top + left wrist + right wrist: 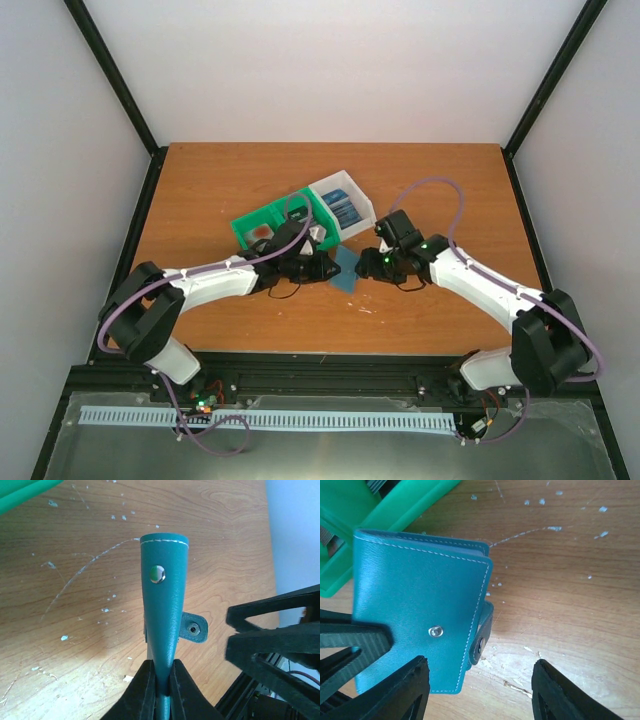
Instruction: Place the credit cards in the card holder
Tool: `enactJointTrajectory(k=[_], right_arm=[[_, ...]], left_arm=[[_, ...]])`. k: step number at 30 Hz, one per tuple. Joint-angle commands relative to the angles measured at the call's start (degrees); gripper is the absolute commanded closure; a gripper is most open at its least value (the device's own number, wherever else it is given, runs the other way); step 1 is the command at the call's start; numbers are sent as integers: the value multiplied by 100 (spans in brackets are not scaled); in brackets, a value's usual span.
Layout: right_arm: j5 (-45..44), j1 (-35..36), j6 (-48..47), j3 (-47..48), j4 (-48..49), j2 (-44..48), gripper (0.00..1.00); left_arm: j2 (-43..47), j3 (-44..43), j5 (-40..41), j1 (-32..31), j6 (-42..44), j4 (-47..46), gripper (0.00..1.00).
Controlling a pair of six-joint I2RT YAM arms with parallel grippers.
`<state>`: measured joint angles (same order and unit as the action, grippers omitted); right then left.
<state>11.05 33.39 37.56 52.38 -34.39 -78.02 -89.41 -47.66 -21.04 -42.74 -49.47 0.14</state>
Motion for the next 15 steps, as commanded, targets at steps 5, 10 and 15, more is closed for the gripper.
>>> enactJointTrajectory(k=[5, 10, 15], right_arm=[[28, -25, 252, -75, 165, -319, 54], [-130, -25, 299, 3, 127, -658, 64], [-143, -25, 287, 19, 213, -769, 68]], left_arm=[[300, -211, -92, 43, 159, -14, 99], [326, -183, -128, 46, 119, -60, 99], [333, -144, -171, 46, 69, -124, 99]])
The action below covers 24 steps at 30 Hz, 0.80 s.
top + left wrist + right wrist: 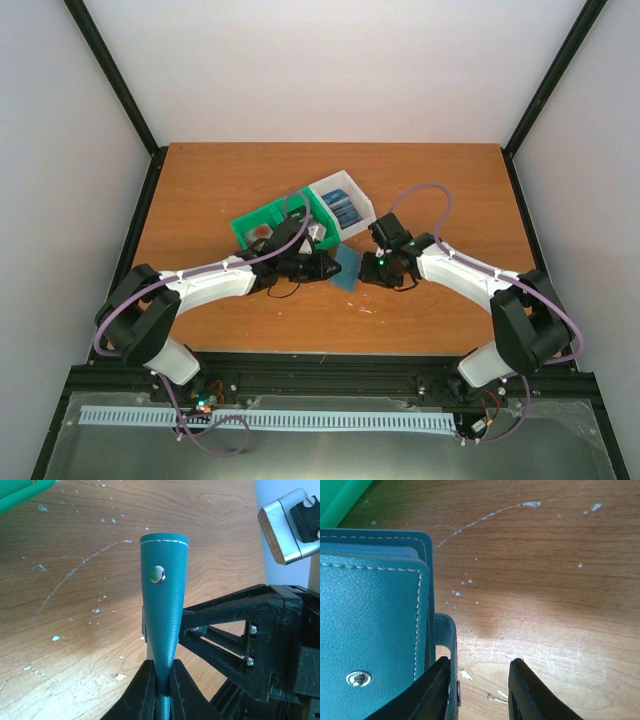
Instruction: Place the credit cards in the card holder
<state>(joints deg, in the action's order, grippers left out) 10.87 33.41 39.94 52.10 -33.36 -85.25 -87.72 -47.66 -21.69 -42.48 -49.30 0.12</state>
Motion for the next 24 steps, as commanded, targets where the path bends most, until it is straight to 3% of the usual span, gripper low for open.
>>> enactJointTrajectory(k=[1, 7, 10, 13, 15, 17, 19, 21, 24], right_arm=[[-97, -27, 39, 46, 155, -63, 68], [401, -41, 88, -127, 656, -132, 75], [501, -37, 64, -171, 771, -44, 87], [367, -43, -7, -174, 572, 135, 97], [284, -36, -69, -180, 383, 288, 97], [244, -41, -126, -220, 172, 435, 97], [232, -36, -161, -285, -38, 577, 97], [223, -40, -199, -363, -235, 698, 97], [182, -37, -260, -438, -502, 831, 97]], left_arm=[[171, -139, -113, 13, 33, -132, 99], [185, -97, -129, 13, 17, -148, 99], [228, -55, -71, 15, -1, -153, 98], [253, 22, 39, 16, -52, -161, 90], [232, 74, 72, 13, -70, -185, 81], [174, 119, 118, 12, -82, -156, 61], [78, 140, 160, 18, -59, -96, 48], [-29, 173, 144, 12, -35, -74, 37], [-137, 219, 56, 13, 32, -112, 29]])
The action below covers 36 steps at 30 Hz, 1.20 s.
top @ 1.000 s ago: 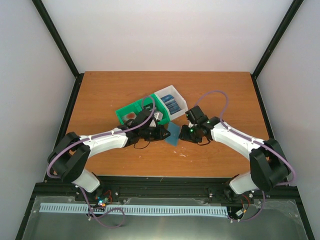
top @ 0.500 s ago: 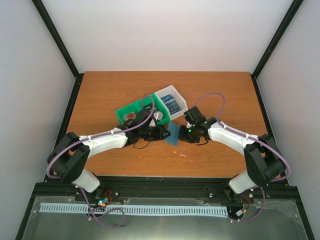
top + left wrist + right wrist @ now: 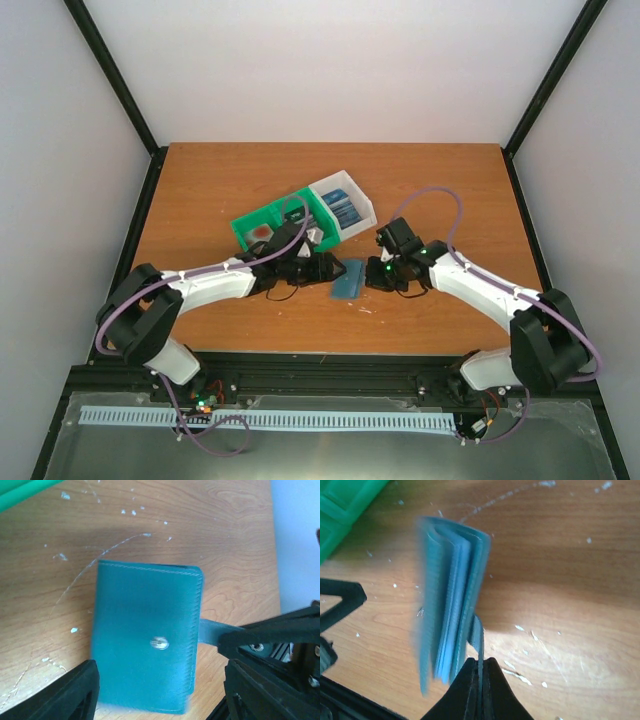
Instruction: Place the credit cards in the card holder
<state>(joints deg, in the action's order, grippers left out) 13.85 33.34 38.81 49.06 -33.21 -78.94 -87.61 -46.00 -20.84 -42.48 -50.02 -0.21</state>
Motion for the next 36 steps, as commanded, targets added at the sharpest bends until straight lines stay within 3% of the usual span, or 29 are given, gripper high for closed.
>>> enactJointTrajectory(k=[1, 11, 20, 30, 36], right_arm=[[-133, -31, -177, -141, -596, 235, 97], [-275, -30, -271, 158, -801, 140, 97], [-224, -30, -353, 536, -846, -14, 97], [-300, -34, -364, 535, -835, -135, 97], [-252, -30, -401, 555, -749, -74, 97]], left_arm=[[-172, 63, -64, 12, 128, -95, 27], [-510, 32, -577, 12, 349, -274, 21], [-535, -269, -793, -28, 818, -229, 1], [-867, -514, -776, -50, 880, -40, 8], [-1047, -676, -924, -67, 988, 13, 3]])
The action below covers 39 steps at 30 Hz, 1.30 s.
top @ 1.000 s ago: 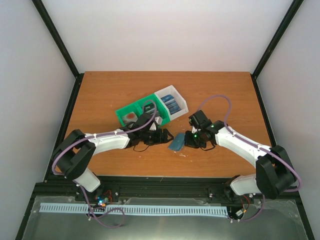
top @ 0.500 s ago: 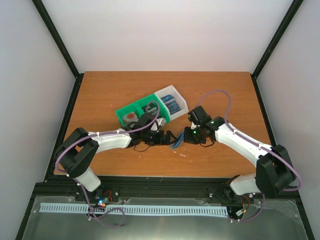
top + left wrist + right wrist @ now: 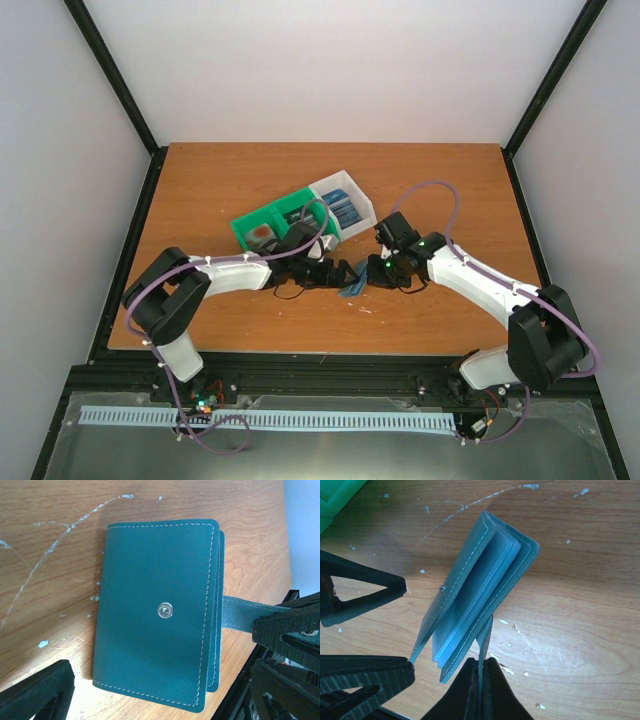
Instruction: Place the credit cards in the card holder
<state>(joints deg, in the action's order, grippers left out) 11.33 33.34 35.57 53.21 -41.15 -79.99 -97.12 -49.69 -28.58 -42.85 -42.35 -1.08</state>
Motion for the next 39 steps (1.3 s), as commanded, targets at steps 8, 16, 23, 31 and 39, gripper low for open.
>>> enactJointTrajectory(k=[8, 16, 23, 31, 39], right_arm=[[27, -32, -116, 148, 63, 53, 97], [-44, -46, -136, 120, 34, 97, 97], [-780, -141, -184, 48, -275, 110, 97], [-1279, -368, -371, -22, -350, -22, 97], [-1464, -493, -544, -37, -298, -177, 97]], left_arm=[[-355, -577, -69, -86, 356, 429, 5], [-612, -815, 290, -123, 365, 883, 25], [-476, -836, 957, -126, 162, 1326, 43], [-380, -744, 1144, -123, -12, 1380, 47], [-527, -888, 1014, -118, 14, 1357, 50]])
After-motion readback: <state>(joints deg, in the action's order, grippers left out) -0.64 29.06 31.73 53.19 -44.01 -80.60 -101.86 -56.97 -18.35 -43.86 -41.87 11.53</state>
